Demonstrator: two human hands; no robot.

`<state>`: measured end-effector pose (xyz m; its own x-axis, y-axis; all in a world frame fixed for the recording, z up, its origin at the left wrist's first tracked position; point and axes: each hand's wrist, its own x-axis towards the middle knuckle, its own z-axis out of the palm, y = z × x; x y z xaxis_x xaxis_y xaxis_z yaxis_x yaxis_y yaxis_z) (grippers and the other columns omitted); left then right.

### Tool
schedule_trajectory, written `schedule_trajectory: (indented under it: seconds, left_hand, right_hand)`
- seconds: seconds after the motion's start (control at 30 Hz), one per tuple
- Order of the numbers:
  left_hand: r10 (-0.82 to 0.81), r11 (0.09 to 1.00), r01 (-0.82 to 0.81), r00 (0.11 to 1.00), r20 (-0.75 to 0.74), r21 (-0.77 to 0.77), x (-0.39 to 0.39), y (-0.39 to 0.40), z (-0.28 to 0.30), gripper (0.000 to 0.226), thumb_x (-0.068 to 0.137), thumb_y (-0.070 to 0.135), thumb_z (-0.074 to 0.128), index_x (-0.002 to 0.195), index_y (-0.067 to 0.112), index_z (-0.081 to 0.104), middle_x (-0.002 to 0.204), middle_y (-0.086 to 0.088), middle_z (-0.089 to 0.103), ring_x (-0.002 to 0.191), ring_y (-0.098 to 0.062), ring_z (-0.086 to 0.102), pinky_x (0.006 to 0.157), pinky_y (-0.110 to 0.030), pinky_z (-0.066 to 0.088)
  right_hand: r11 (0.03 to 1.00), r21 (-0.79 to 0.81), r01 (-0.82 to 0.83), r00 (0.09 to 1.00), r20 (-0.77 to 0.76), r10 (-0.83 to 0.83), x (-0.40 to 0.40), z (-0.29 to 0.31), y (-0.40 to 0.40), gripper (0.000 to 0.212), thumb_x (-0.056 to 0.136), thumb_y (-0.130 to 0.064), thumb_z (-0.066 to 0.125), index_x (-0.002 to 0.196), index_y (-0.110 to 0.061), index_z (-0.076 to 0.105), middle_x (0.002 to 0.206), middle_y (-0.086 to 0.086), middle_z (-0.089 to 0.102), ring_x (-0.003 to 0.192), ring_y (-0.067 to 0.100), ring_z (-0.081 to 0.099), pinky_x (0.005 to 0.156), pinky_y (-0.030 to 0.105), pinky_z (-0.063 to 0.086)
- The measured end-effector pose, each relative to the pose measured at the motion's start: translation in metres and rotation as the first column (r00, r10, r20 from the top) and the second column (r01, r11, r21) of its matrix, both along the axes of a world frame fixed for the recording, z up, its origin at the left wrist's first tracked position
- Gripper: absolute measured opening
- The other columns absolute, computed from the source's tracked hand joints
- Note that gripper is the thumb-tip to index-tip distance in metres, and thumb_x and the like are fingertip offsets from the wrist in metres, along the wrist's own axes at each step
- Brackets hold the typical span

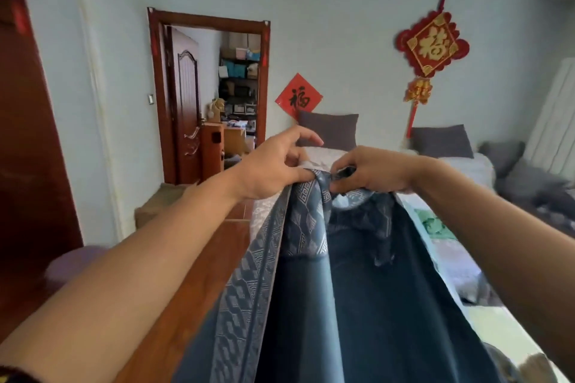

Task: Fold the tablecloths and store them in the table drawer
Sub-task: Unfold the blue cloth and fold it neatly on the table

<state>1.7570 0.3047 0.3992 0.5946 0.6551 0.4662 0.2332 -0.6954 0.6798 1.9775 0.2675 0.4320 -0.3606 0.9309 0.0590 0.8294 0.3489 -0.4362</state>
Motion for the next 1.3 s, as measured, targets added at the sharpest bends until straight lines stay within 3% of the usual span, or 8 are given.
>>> schedule_trajectory:
  seconds: [0.17,0.33,0.53,0.77,0.9,1.0,1.13,1.3]
  left_hand:
    - [0.112,0.994,-0.111,0.992,0.061,-0.022,-0.023,0.002,-0.012,0.044,0.090,0.002,0.071,0.124,0.025,0.054,0.090,-0.025,0.062,0.091,-0.043,0.063,0.089,-0.055,0.053]
    - [0.281,0.959,-0.284,0.957,0.077,0.029,-0.042,0.003,-0.025,0.034,0.092,0.006,0.067,0.116,0.027,0.054,0.077,-0.005,0.064,0.079,-0.025,0.063,0.075,-0.034,0.052]
    - [0.575,0.800,-0.577,0.816,0.064,0.166,-0.052,-0.017,-0.055,0.023,0.096,0.016,0.066,0.115,0.026,0.059,0.096,0.010,0.066,0.078,-0.006,0.062,0.061,-0.012,0.042]
    - [0.768,0.640,-0.768,0.640,-0.025,0.014,-0.042,-0.014,-0.146,0.033,0.095,0.027,0.061,0.127,0.022,0.058,0.125,0.001,0.051,0.109,-0.022,0.057,0.082,-0.038,0.057]
    - [0.858,0.497,-0.866,0.482,0.179,-0.053,-0.023,-0.026,-0.183,0.046,0.080,0.023,0.075,0.120,0.015,0.052,0.120,-0.009,0.050,0.104,-0.028,0.055,0.081,-0.040,0.054]
    - [0.804,0.474,-0.851,0.523,0.281,0.228,-0.015,-0.027,-0.178,0.038,0.075,0.019,0.078,0.104,0.012,0.054,0.108,-0.013,0.054,0.096,-0.030,0.053,0.077,-0.042,0.049]
    - [0.685,0.447,-0.739,0.645,0.337,0.504,-0.020,-0.010,-0.150,0.046,0.081,0.011,0.074,0.120,0.013,0.050,0.111,-0.018,0.057,0.089,-0.032,0.058,0.068,-0.041,0.055]
    - [0.686,0.479,-0.546,0.721,0.094,0.687,-0.027,-0.020,-0.121,0.021,0.093,0.012,0.063,0.114,0.013,0.061,0.108,-0.010,0.066,0.085,-0.028,0.066,0.061,-0.038,0.058]
  right_hand:
    - [1.000,0.010,-0.001,0.986,-0.166,0.002,-0.036,-0.041,0.018,0.030,0.083,-0.008,0.072,0.102,-0.028,0.060,0.088,-0.007,0.072,0.074,0.003,0.065,0.067,0.018,0.051]
    - [0.957,0.266,0.117,0.993,-0.014,-0.118,-0.045,-0.058,0.031,0.004,0.084,-0.015,0.074,0.085,-0.011,0.073,0.077,0.003,0.071,0.070,0.013,0.062,0.071,0.036,0.050]
    - [0.789,0.596,0.148,0.969,0.072,-0.236,-0.064,-0.027,0.012,0.020,0.082,-0.009,0.060,0.084,-0.021,0.076,0.074,0.001,0.069,0.072,0.025,0.059,0.068,0.036,0.052]
    - [0.599,0.730,0.329,0.871,0.012,-0.492,-0.083,0.021,0.008,0.036,0.074,-0.006,0.048,0.092,-0.021,0.075,0.085,0.012,0.067,0.076,0.036,0.059,0.068,0.042,0.057]
    - [0.589,0.734,0.337,0.854,0.025,-0.520,-0.095,0.025,0.002,0.033,0.072,-0.010,0.045,0.088,-0.015,0.074,0.083,0.013,0.066,0.072,0.036,0.059,0.065,0.041,0.058]
    - [0.584,0.750,0.310,0.858,0.044,-0.512,-0.099,0.027,-0.010,0.028,0.075,-0.011,0.047,0.086,-0.013,0.073,0.080,0.013,0.066,0.068,0.033,0.059,0.061,0.040,0.058]
    - [0.597,0.754,0.275,0.847,0.105,-0.522,-0.087,0.029,-0.025,0.026,0.079,-0.012,0.050,0.088,-0.016,0.074,0.082,0.012,0.066,0.069,0.033,0.059,0.064,0.040,0.058]
    - [0.617,0.729,0.296,0.829,0.124,-0.545,-0.066,0.034,-0.034,0.025,0.078,-0.011,0.054,0.090,-0.016,0.076,0.083,0.010,0.068,0.069,0.032,0.062,0.065,0.043,0.060]
